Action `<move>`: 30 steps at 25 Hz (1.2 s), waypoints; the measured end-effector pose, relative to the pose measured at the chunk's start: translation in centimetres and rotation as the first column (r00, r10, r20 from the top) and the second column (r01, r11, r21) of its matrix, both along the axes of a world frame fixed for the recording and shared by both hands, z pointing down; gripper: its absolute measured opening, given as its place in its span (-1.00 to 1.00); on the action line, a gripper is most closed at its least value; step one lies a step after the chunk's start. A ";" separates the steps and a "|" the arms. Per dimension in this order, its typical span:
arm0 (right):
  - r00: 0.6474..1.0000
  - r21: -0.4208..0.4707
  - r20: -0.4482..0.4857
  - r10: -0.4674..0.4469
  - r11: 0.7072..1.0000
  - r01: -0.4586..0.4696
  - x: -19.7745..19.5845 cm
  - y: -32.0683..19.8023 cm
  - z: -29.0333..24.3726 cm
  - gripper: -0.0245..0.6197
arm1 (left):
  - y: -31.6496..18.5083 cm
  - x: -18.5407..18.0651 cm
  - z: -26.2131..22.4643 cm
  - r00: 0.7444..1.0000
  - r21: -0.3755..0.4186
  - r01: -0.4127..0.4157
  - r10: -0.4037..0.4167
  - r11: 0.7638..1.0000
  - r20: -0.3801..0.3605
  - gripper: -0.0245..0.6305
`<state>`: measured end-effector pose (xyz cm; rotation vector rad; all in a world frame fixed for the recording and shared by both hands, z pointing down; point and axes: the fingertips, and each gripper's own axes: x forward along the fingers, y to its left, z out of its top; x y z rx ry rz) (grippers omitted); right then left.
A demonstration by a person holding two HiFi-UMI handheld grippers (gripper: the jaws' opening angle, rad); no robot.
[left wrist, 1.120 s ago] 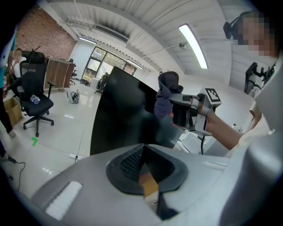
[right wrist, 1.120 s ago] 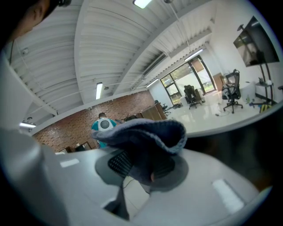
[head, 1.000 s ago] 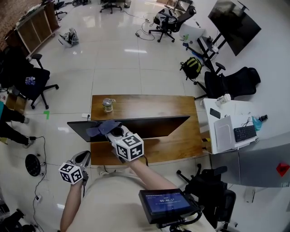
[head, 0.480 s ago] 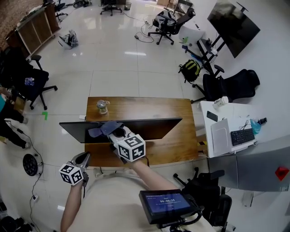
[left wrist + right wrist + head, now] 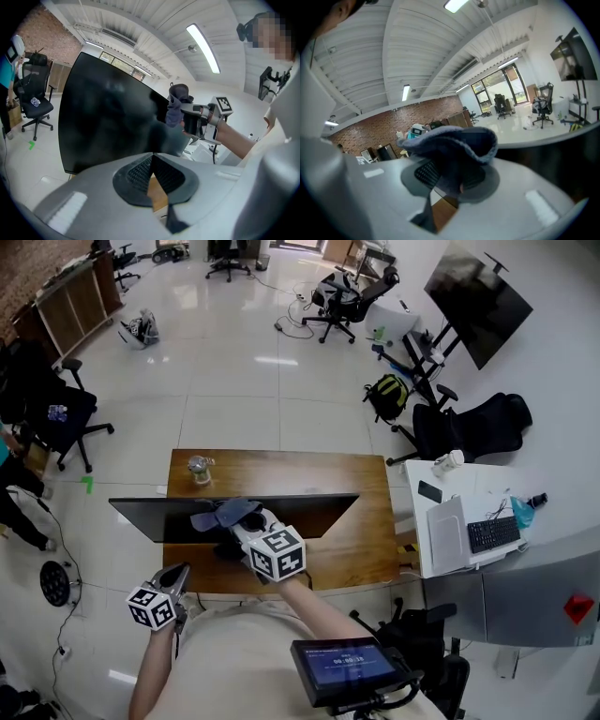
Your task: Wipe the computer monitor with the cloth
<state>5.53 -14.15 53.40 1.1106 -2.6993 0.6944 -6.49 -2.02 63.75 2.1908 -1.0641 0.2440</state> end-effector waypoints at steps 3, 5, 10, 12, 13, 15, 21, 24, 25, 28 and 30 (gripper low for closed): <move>1.000 0.002 -0.012 -0.002 1.000 0.002 0.8 0.0 0.1 -0.63 | 0.2 0.7 0.2 1.000 -0.004 0.008 -0.008 1.000 -0.005 -0.95; 1.000 0.005 -0.019 -0.004 1.000 0.004 1.2 0.0 0.1 -0.63 | 0.3 1.0 0.3 1.000 -0.006 0.013 -0.013 1.000 -0.007 -0.95; 1.000 0.008 -0.024 0.000 1.000 0.000 2.9 -0.2 0.3 -0.63 | 0.3 2.1 0.5 1.000 -0.006 0.019 -0.019 1.000 -0.006 -0.95; 1.000 0.007 -0.026 0.007 1.000 -0.007 3.9 -0.2 0.4 -0.63 | 0.3 2.7 0.6 1.000 -0.006 0.018 -0.018 1.000 -0.005 -0.95; 1.000 0.006 -0.027 0.013 1.000 -0.012 4.4 -0.1 0.5 -0.63 | 0.3 3.0 0.7 1.000 -0.005 0.017 -0.017 1.000 -0.005 -0.95; 0.999 0.005 -0.025 0.027 1.000 -0.027 5.6 -0.1 0.5 -0.63 | 0.3 3.6 0.6 1.000 -0.002 0.013 -0.013 1.000 -0.002 -0.95; 0.998 0.000 -0.015 0.069 0.998 -0.069 7.8 -0.3 0.7 -0.63 | 0.1 4.0 0.2 1.000 0.007 0.005 -0.005 1.000 0.008 -0.95; 0.995 -0.005 -0.011 0.103 0.995 -0.103 8.9 -0.3 1.0 -0.63 | -0.1 4.2 0.2 1.000 0.011 0.002 -0.002 1.000 0.012 -0.95; 0.993 -0.009 -0.009 0.118 0.993 -0.118 9.4 -0.2 1.0 -0.63 | -0.2 4.4 0.3 1.000 0.011 -0.001 0.001 1.000 0.013 -0.95; 0.987 0.001 0.004 0.159 0.987 -0.159 11.5 0.6 0.8 -0.63 | -0.6 5.0 0.6 1.000 0.010 -0.012 0.012 1.000 0.018 -0.95; 0.983 0.024 0.030 0.179 0.983 -0.180 12.9 1.1 -0.1 -0.63 | -0.9 5.2 0.5 1.000 0.016 -0.015 0.015 1.000 0.025 -0.95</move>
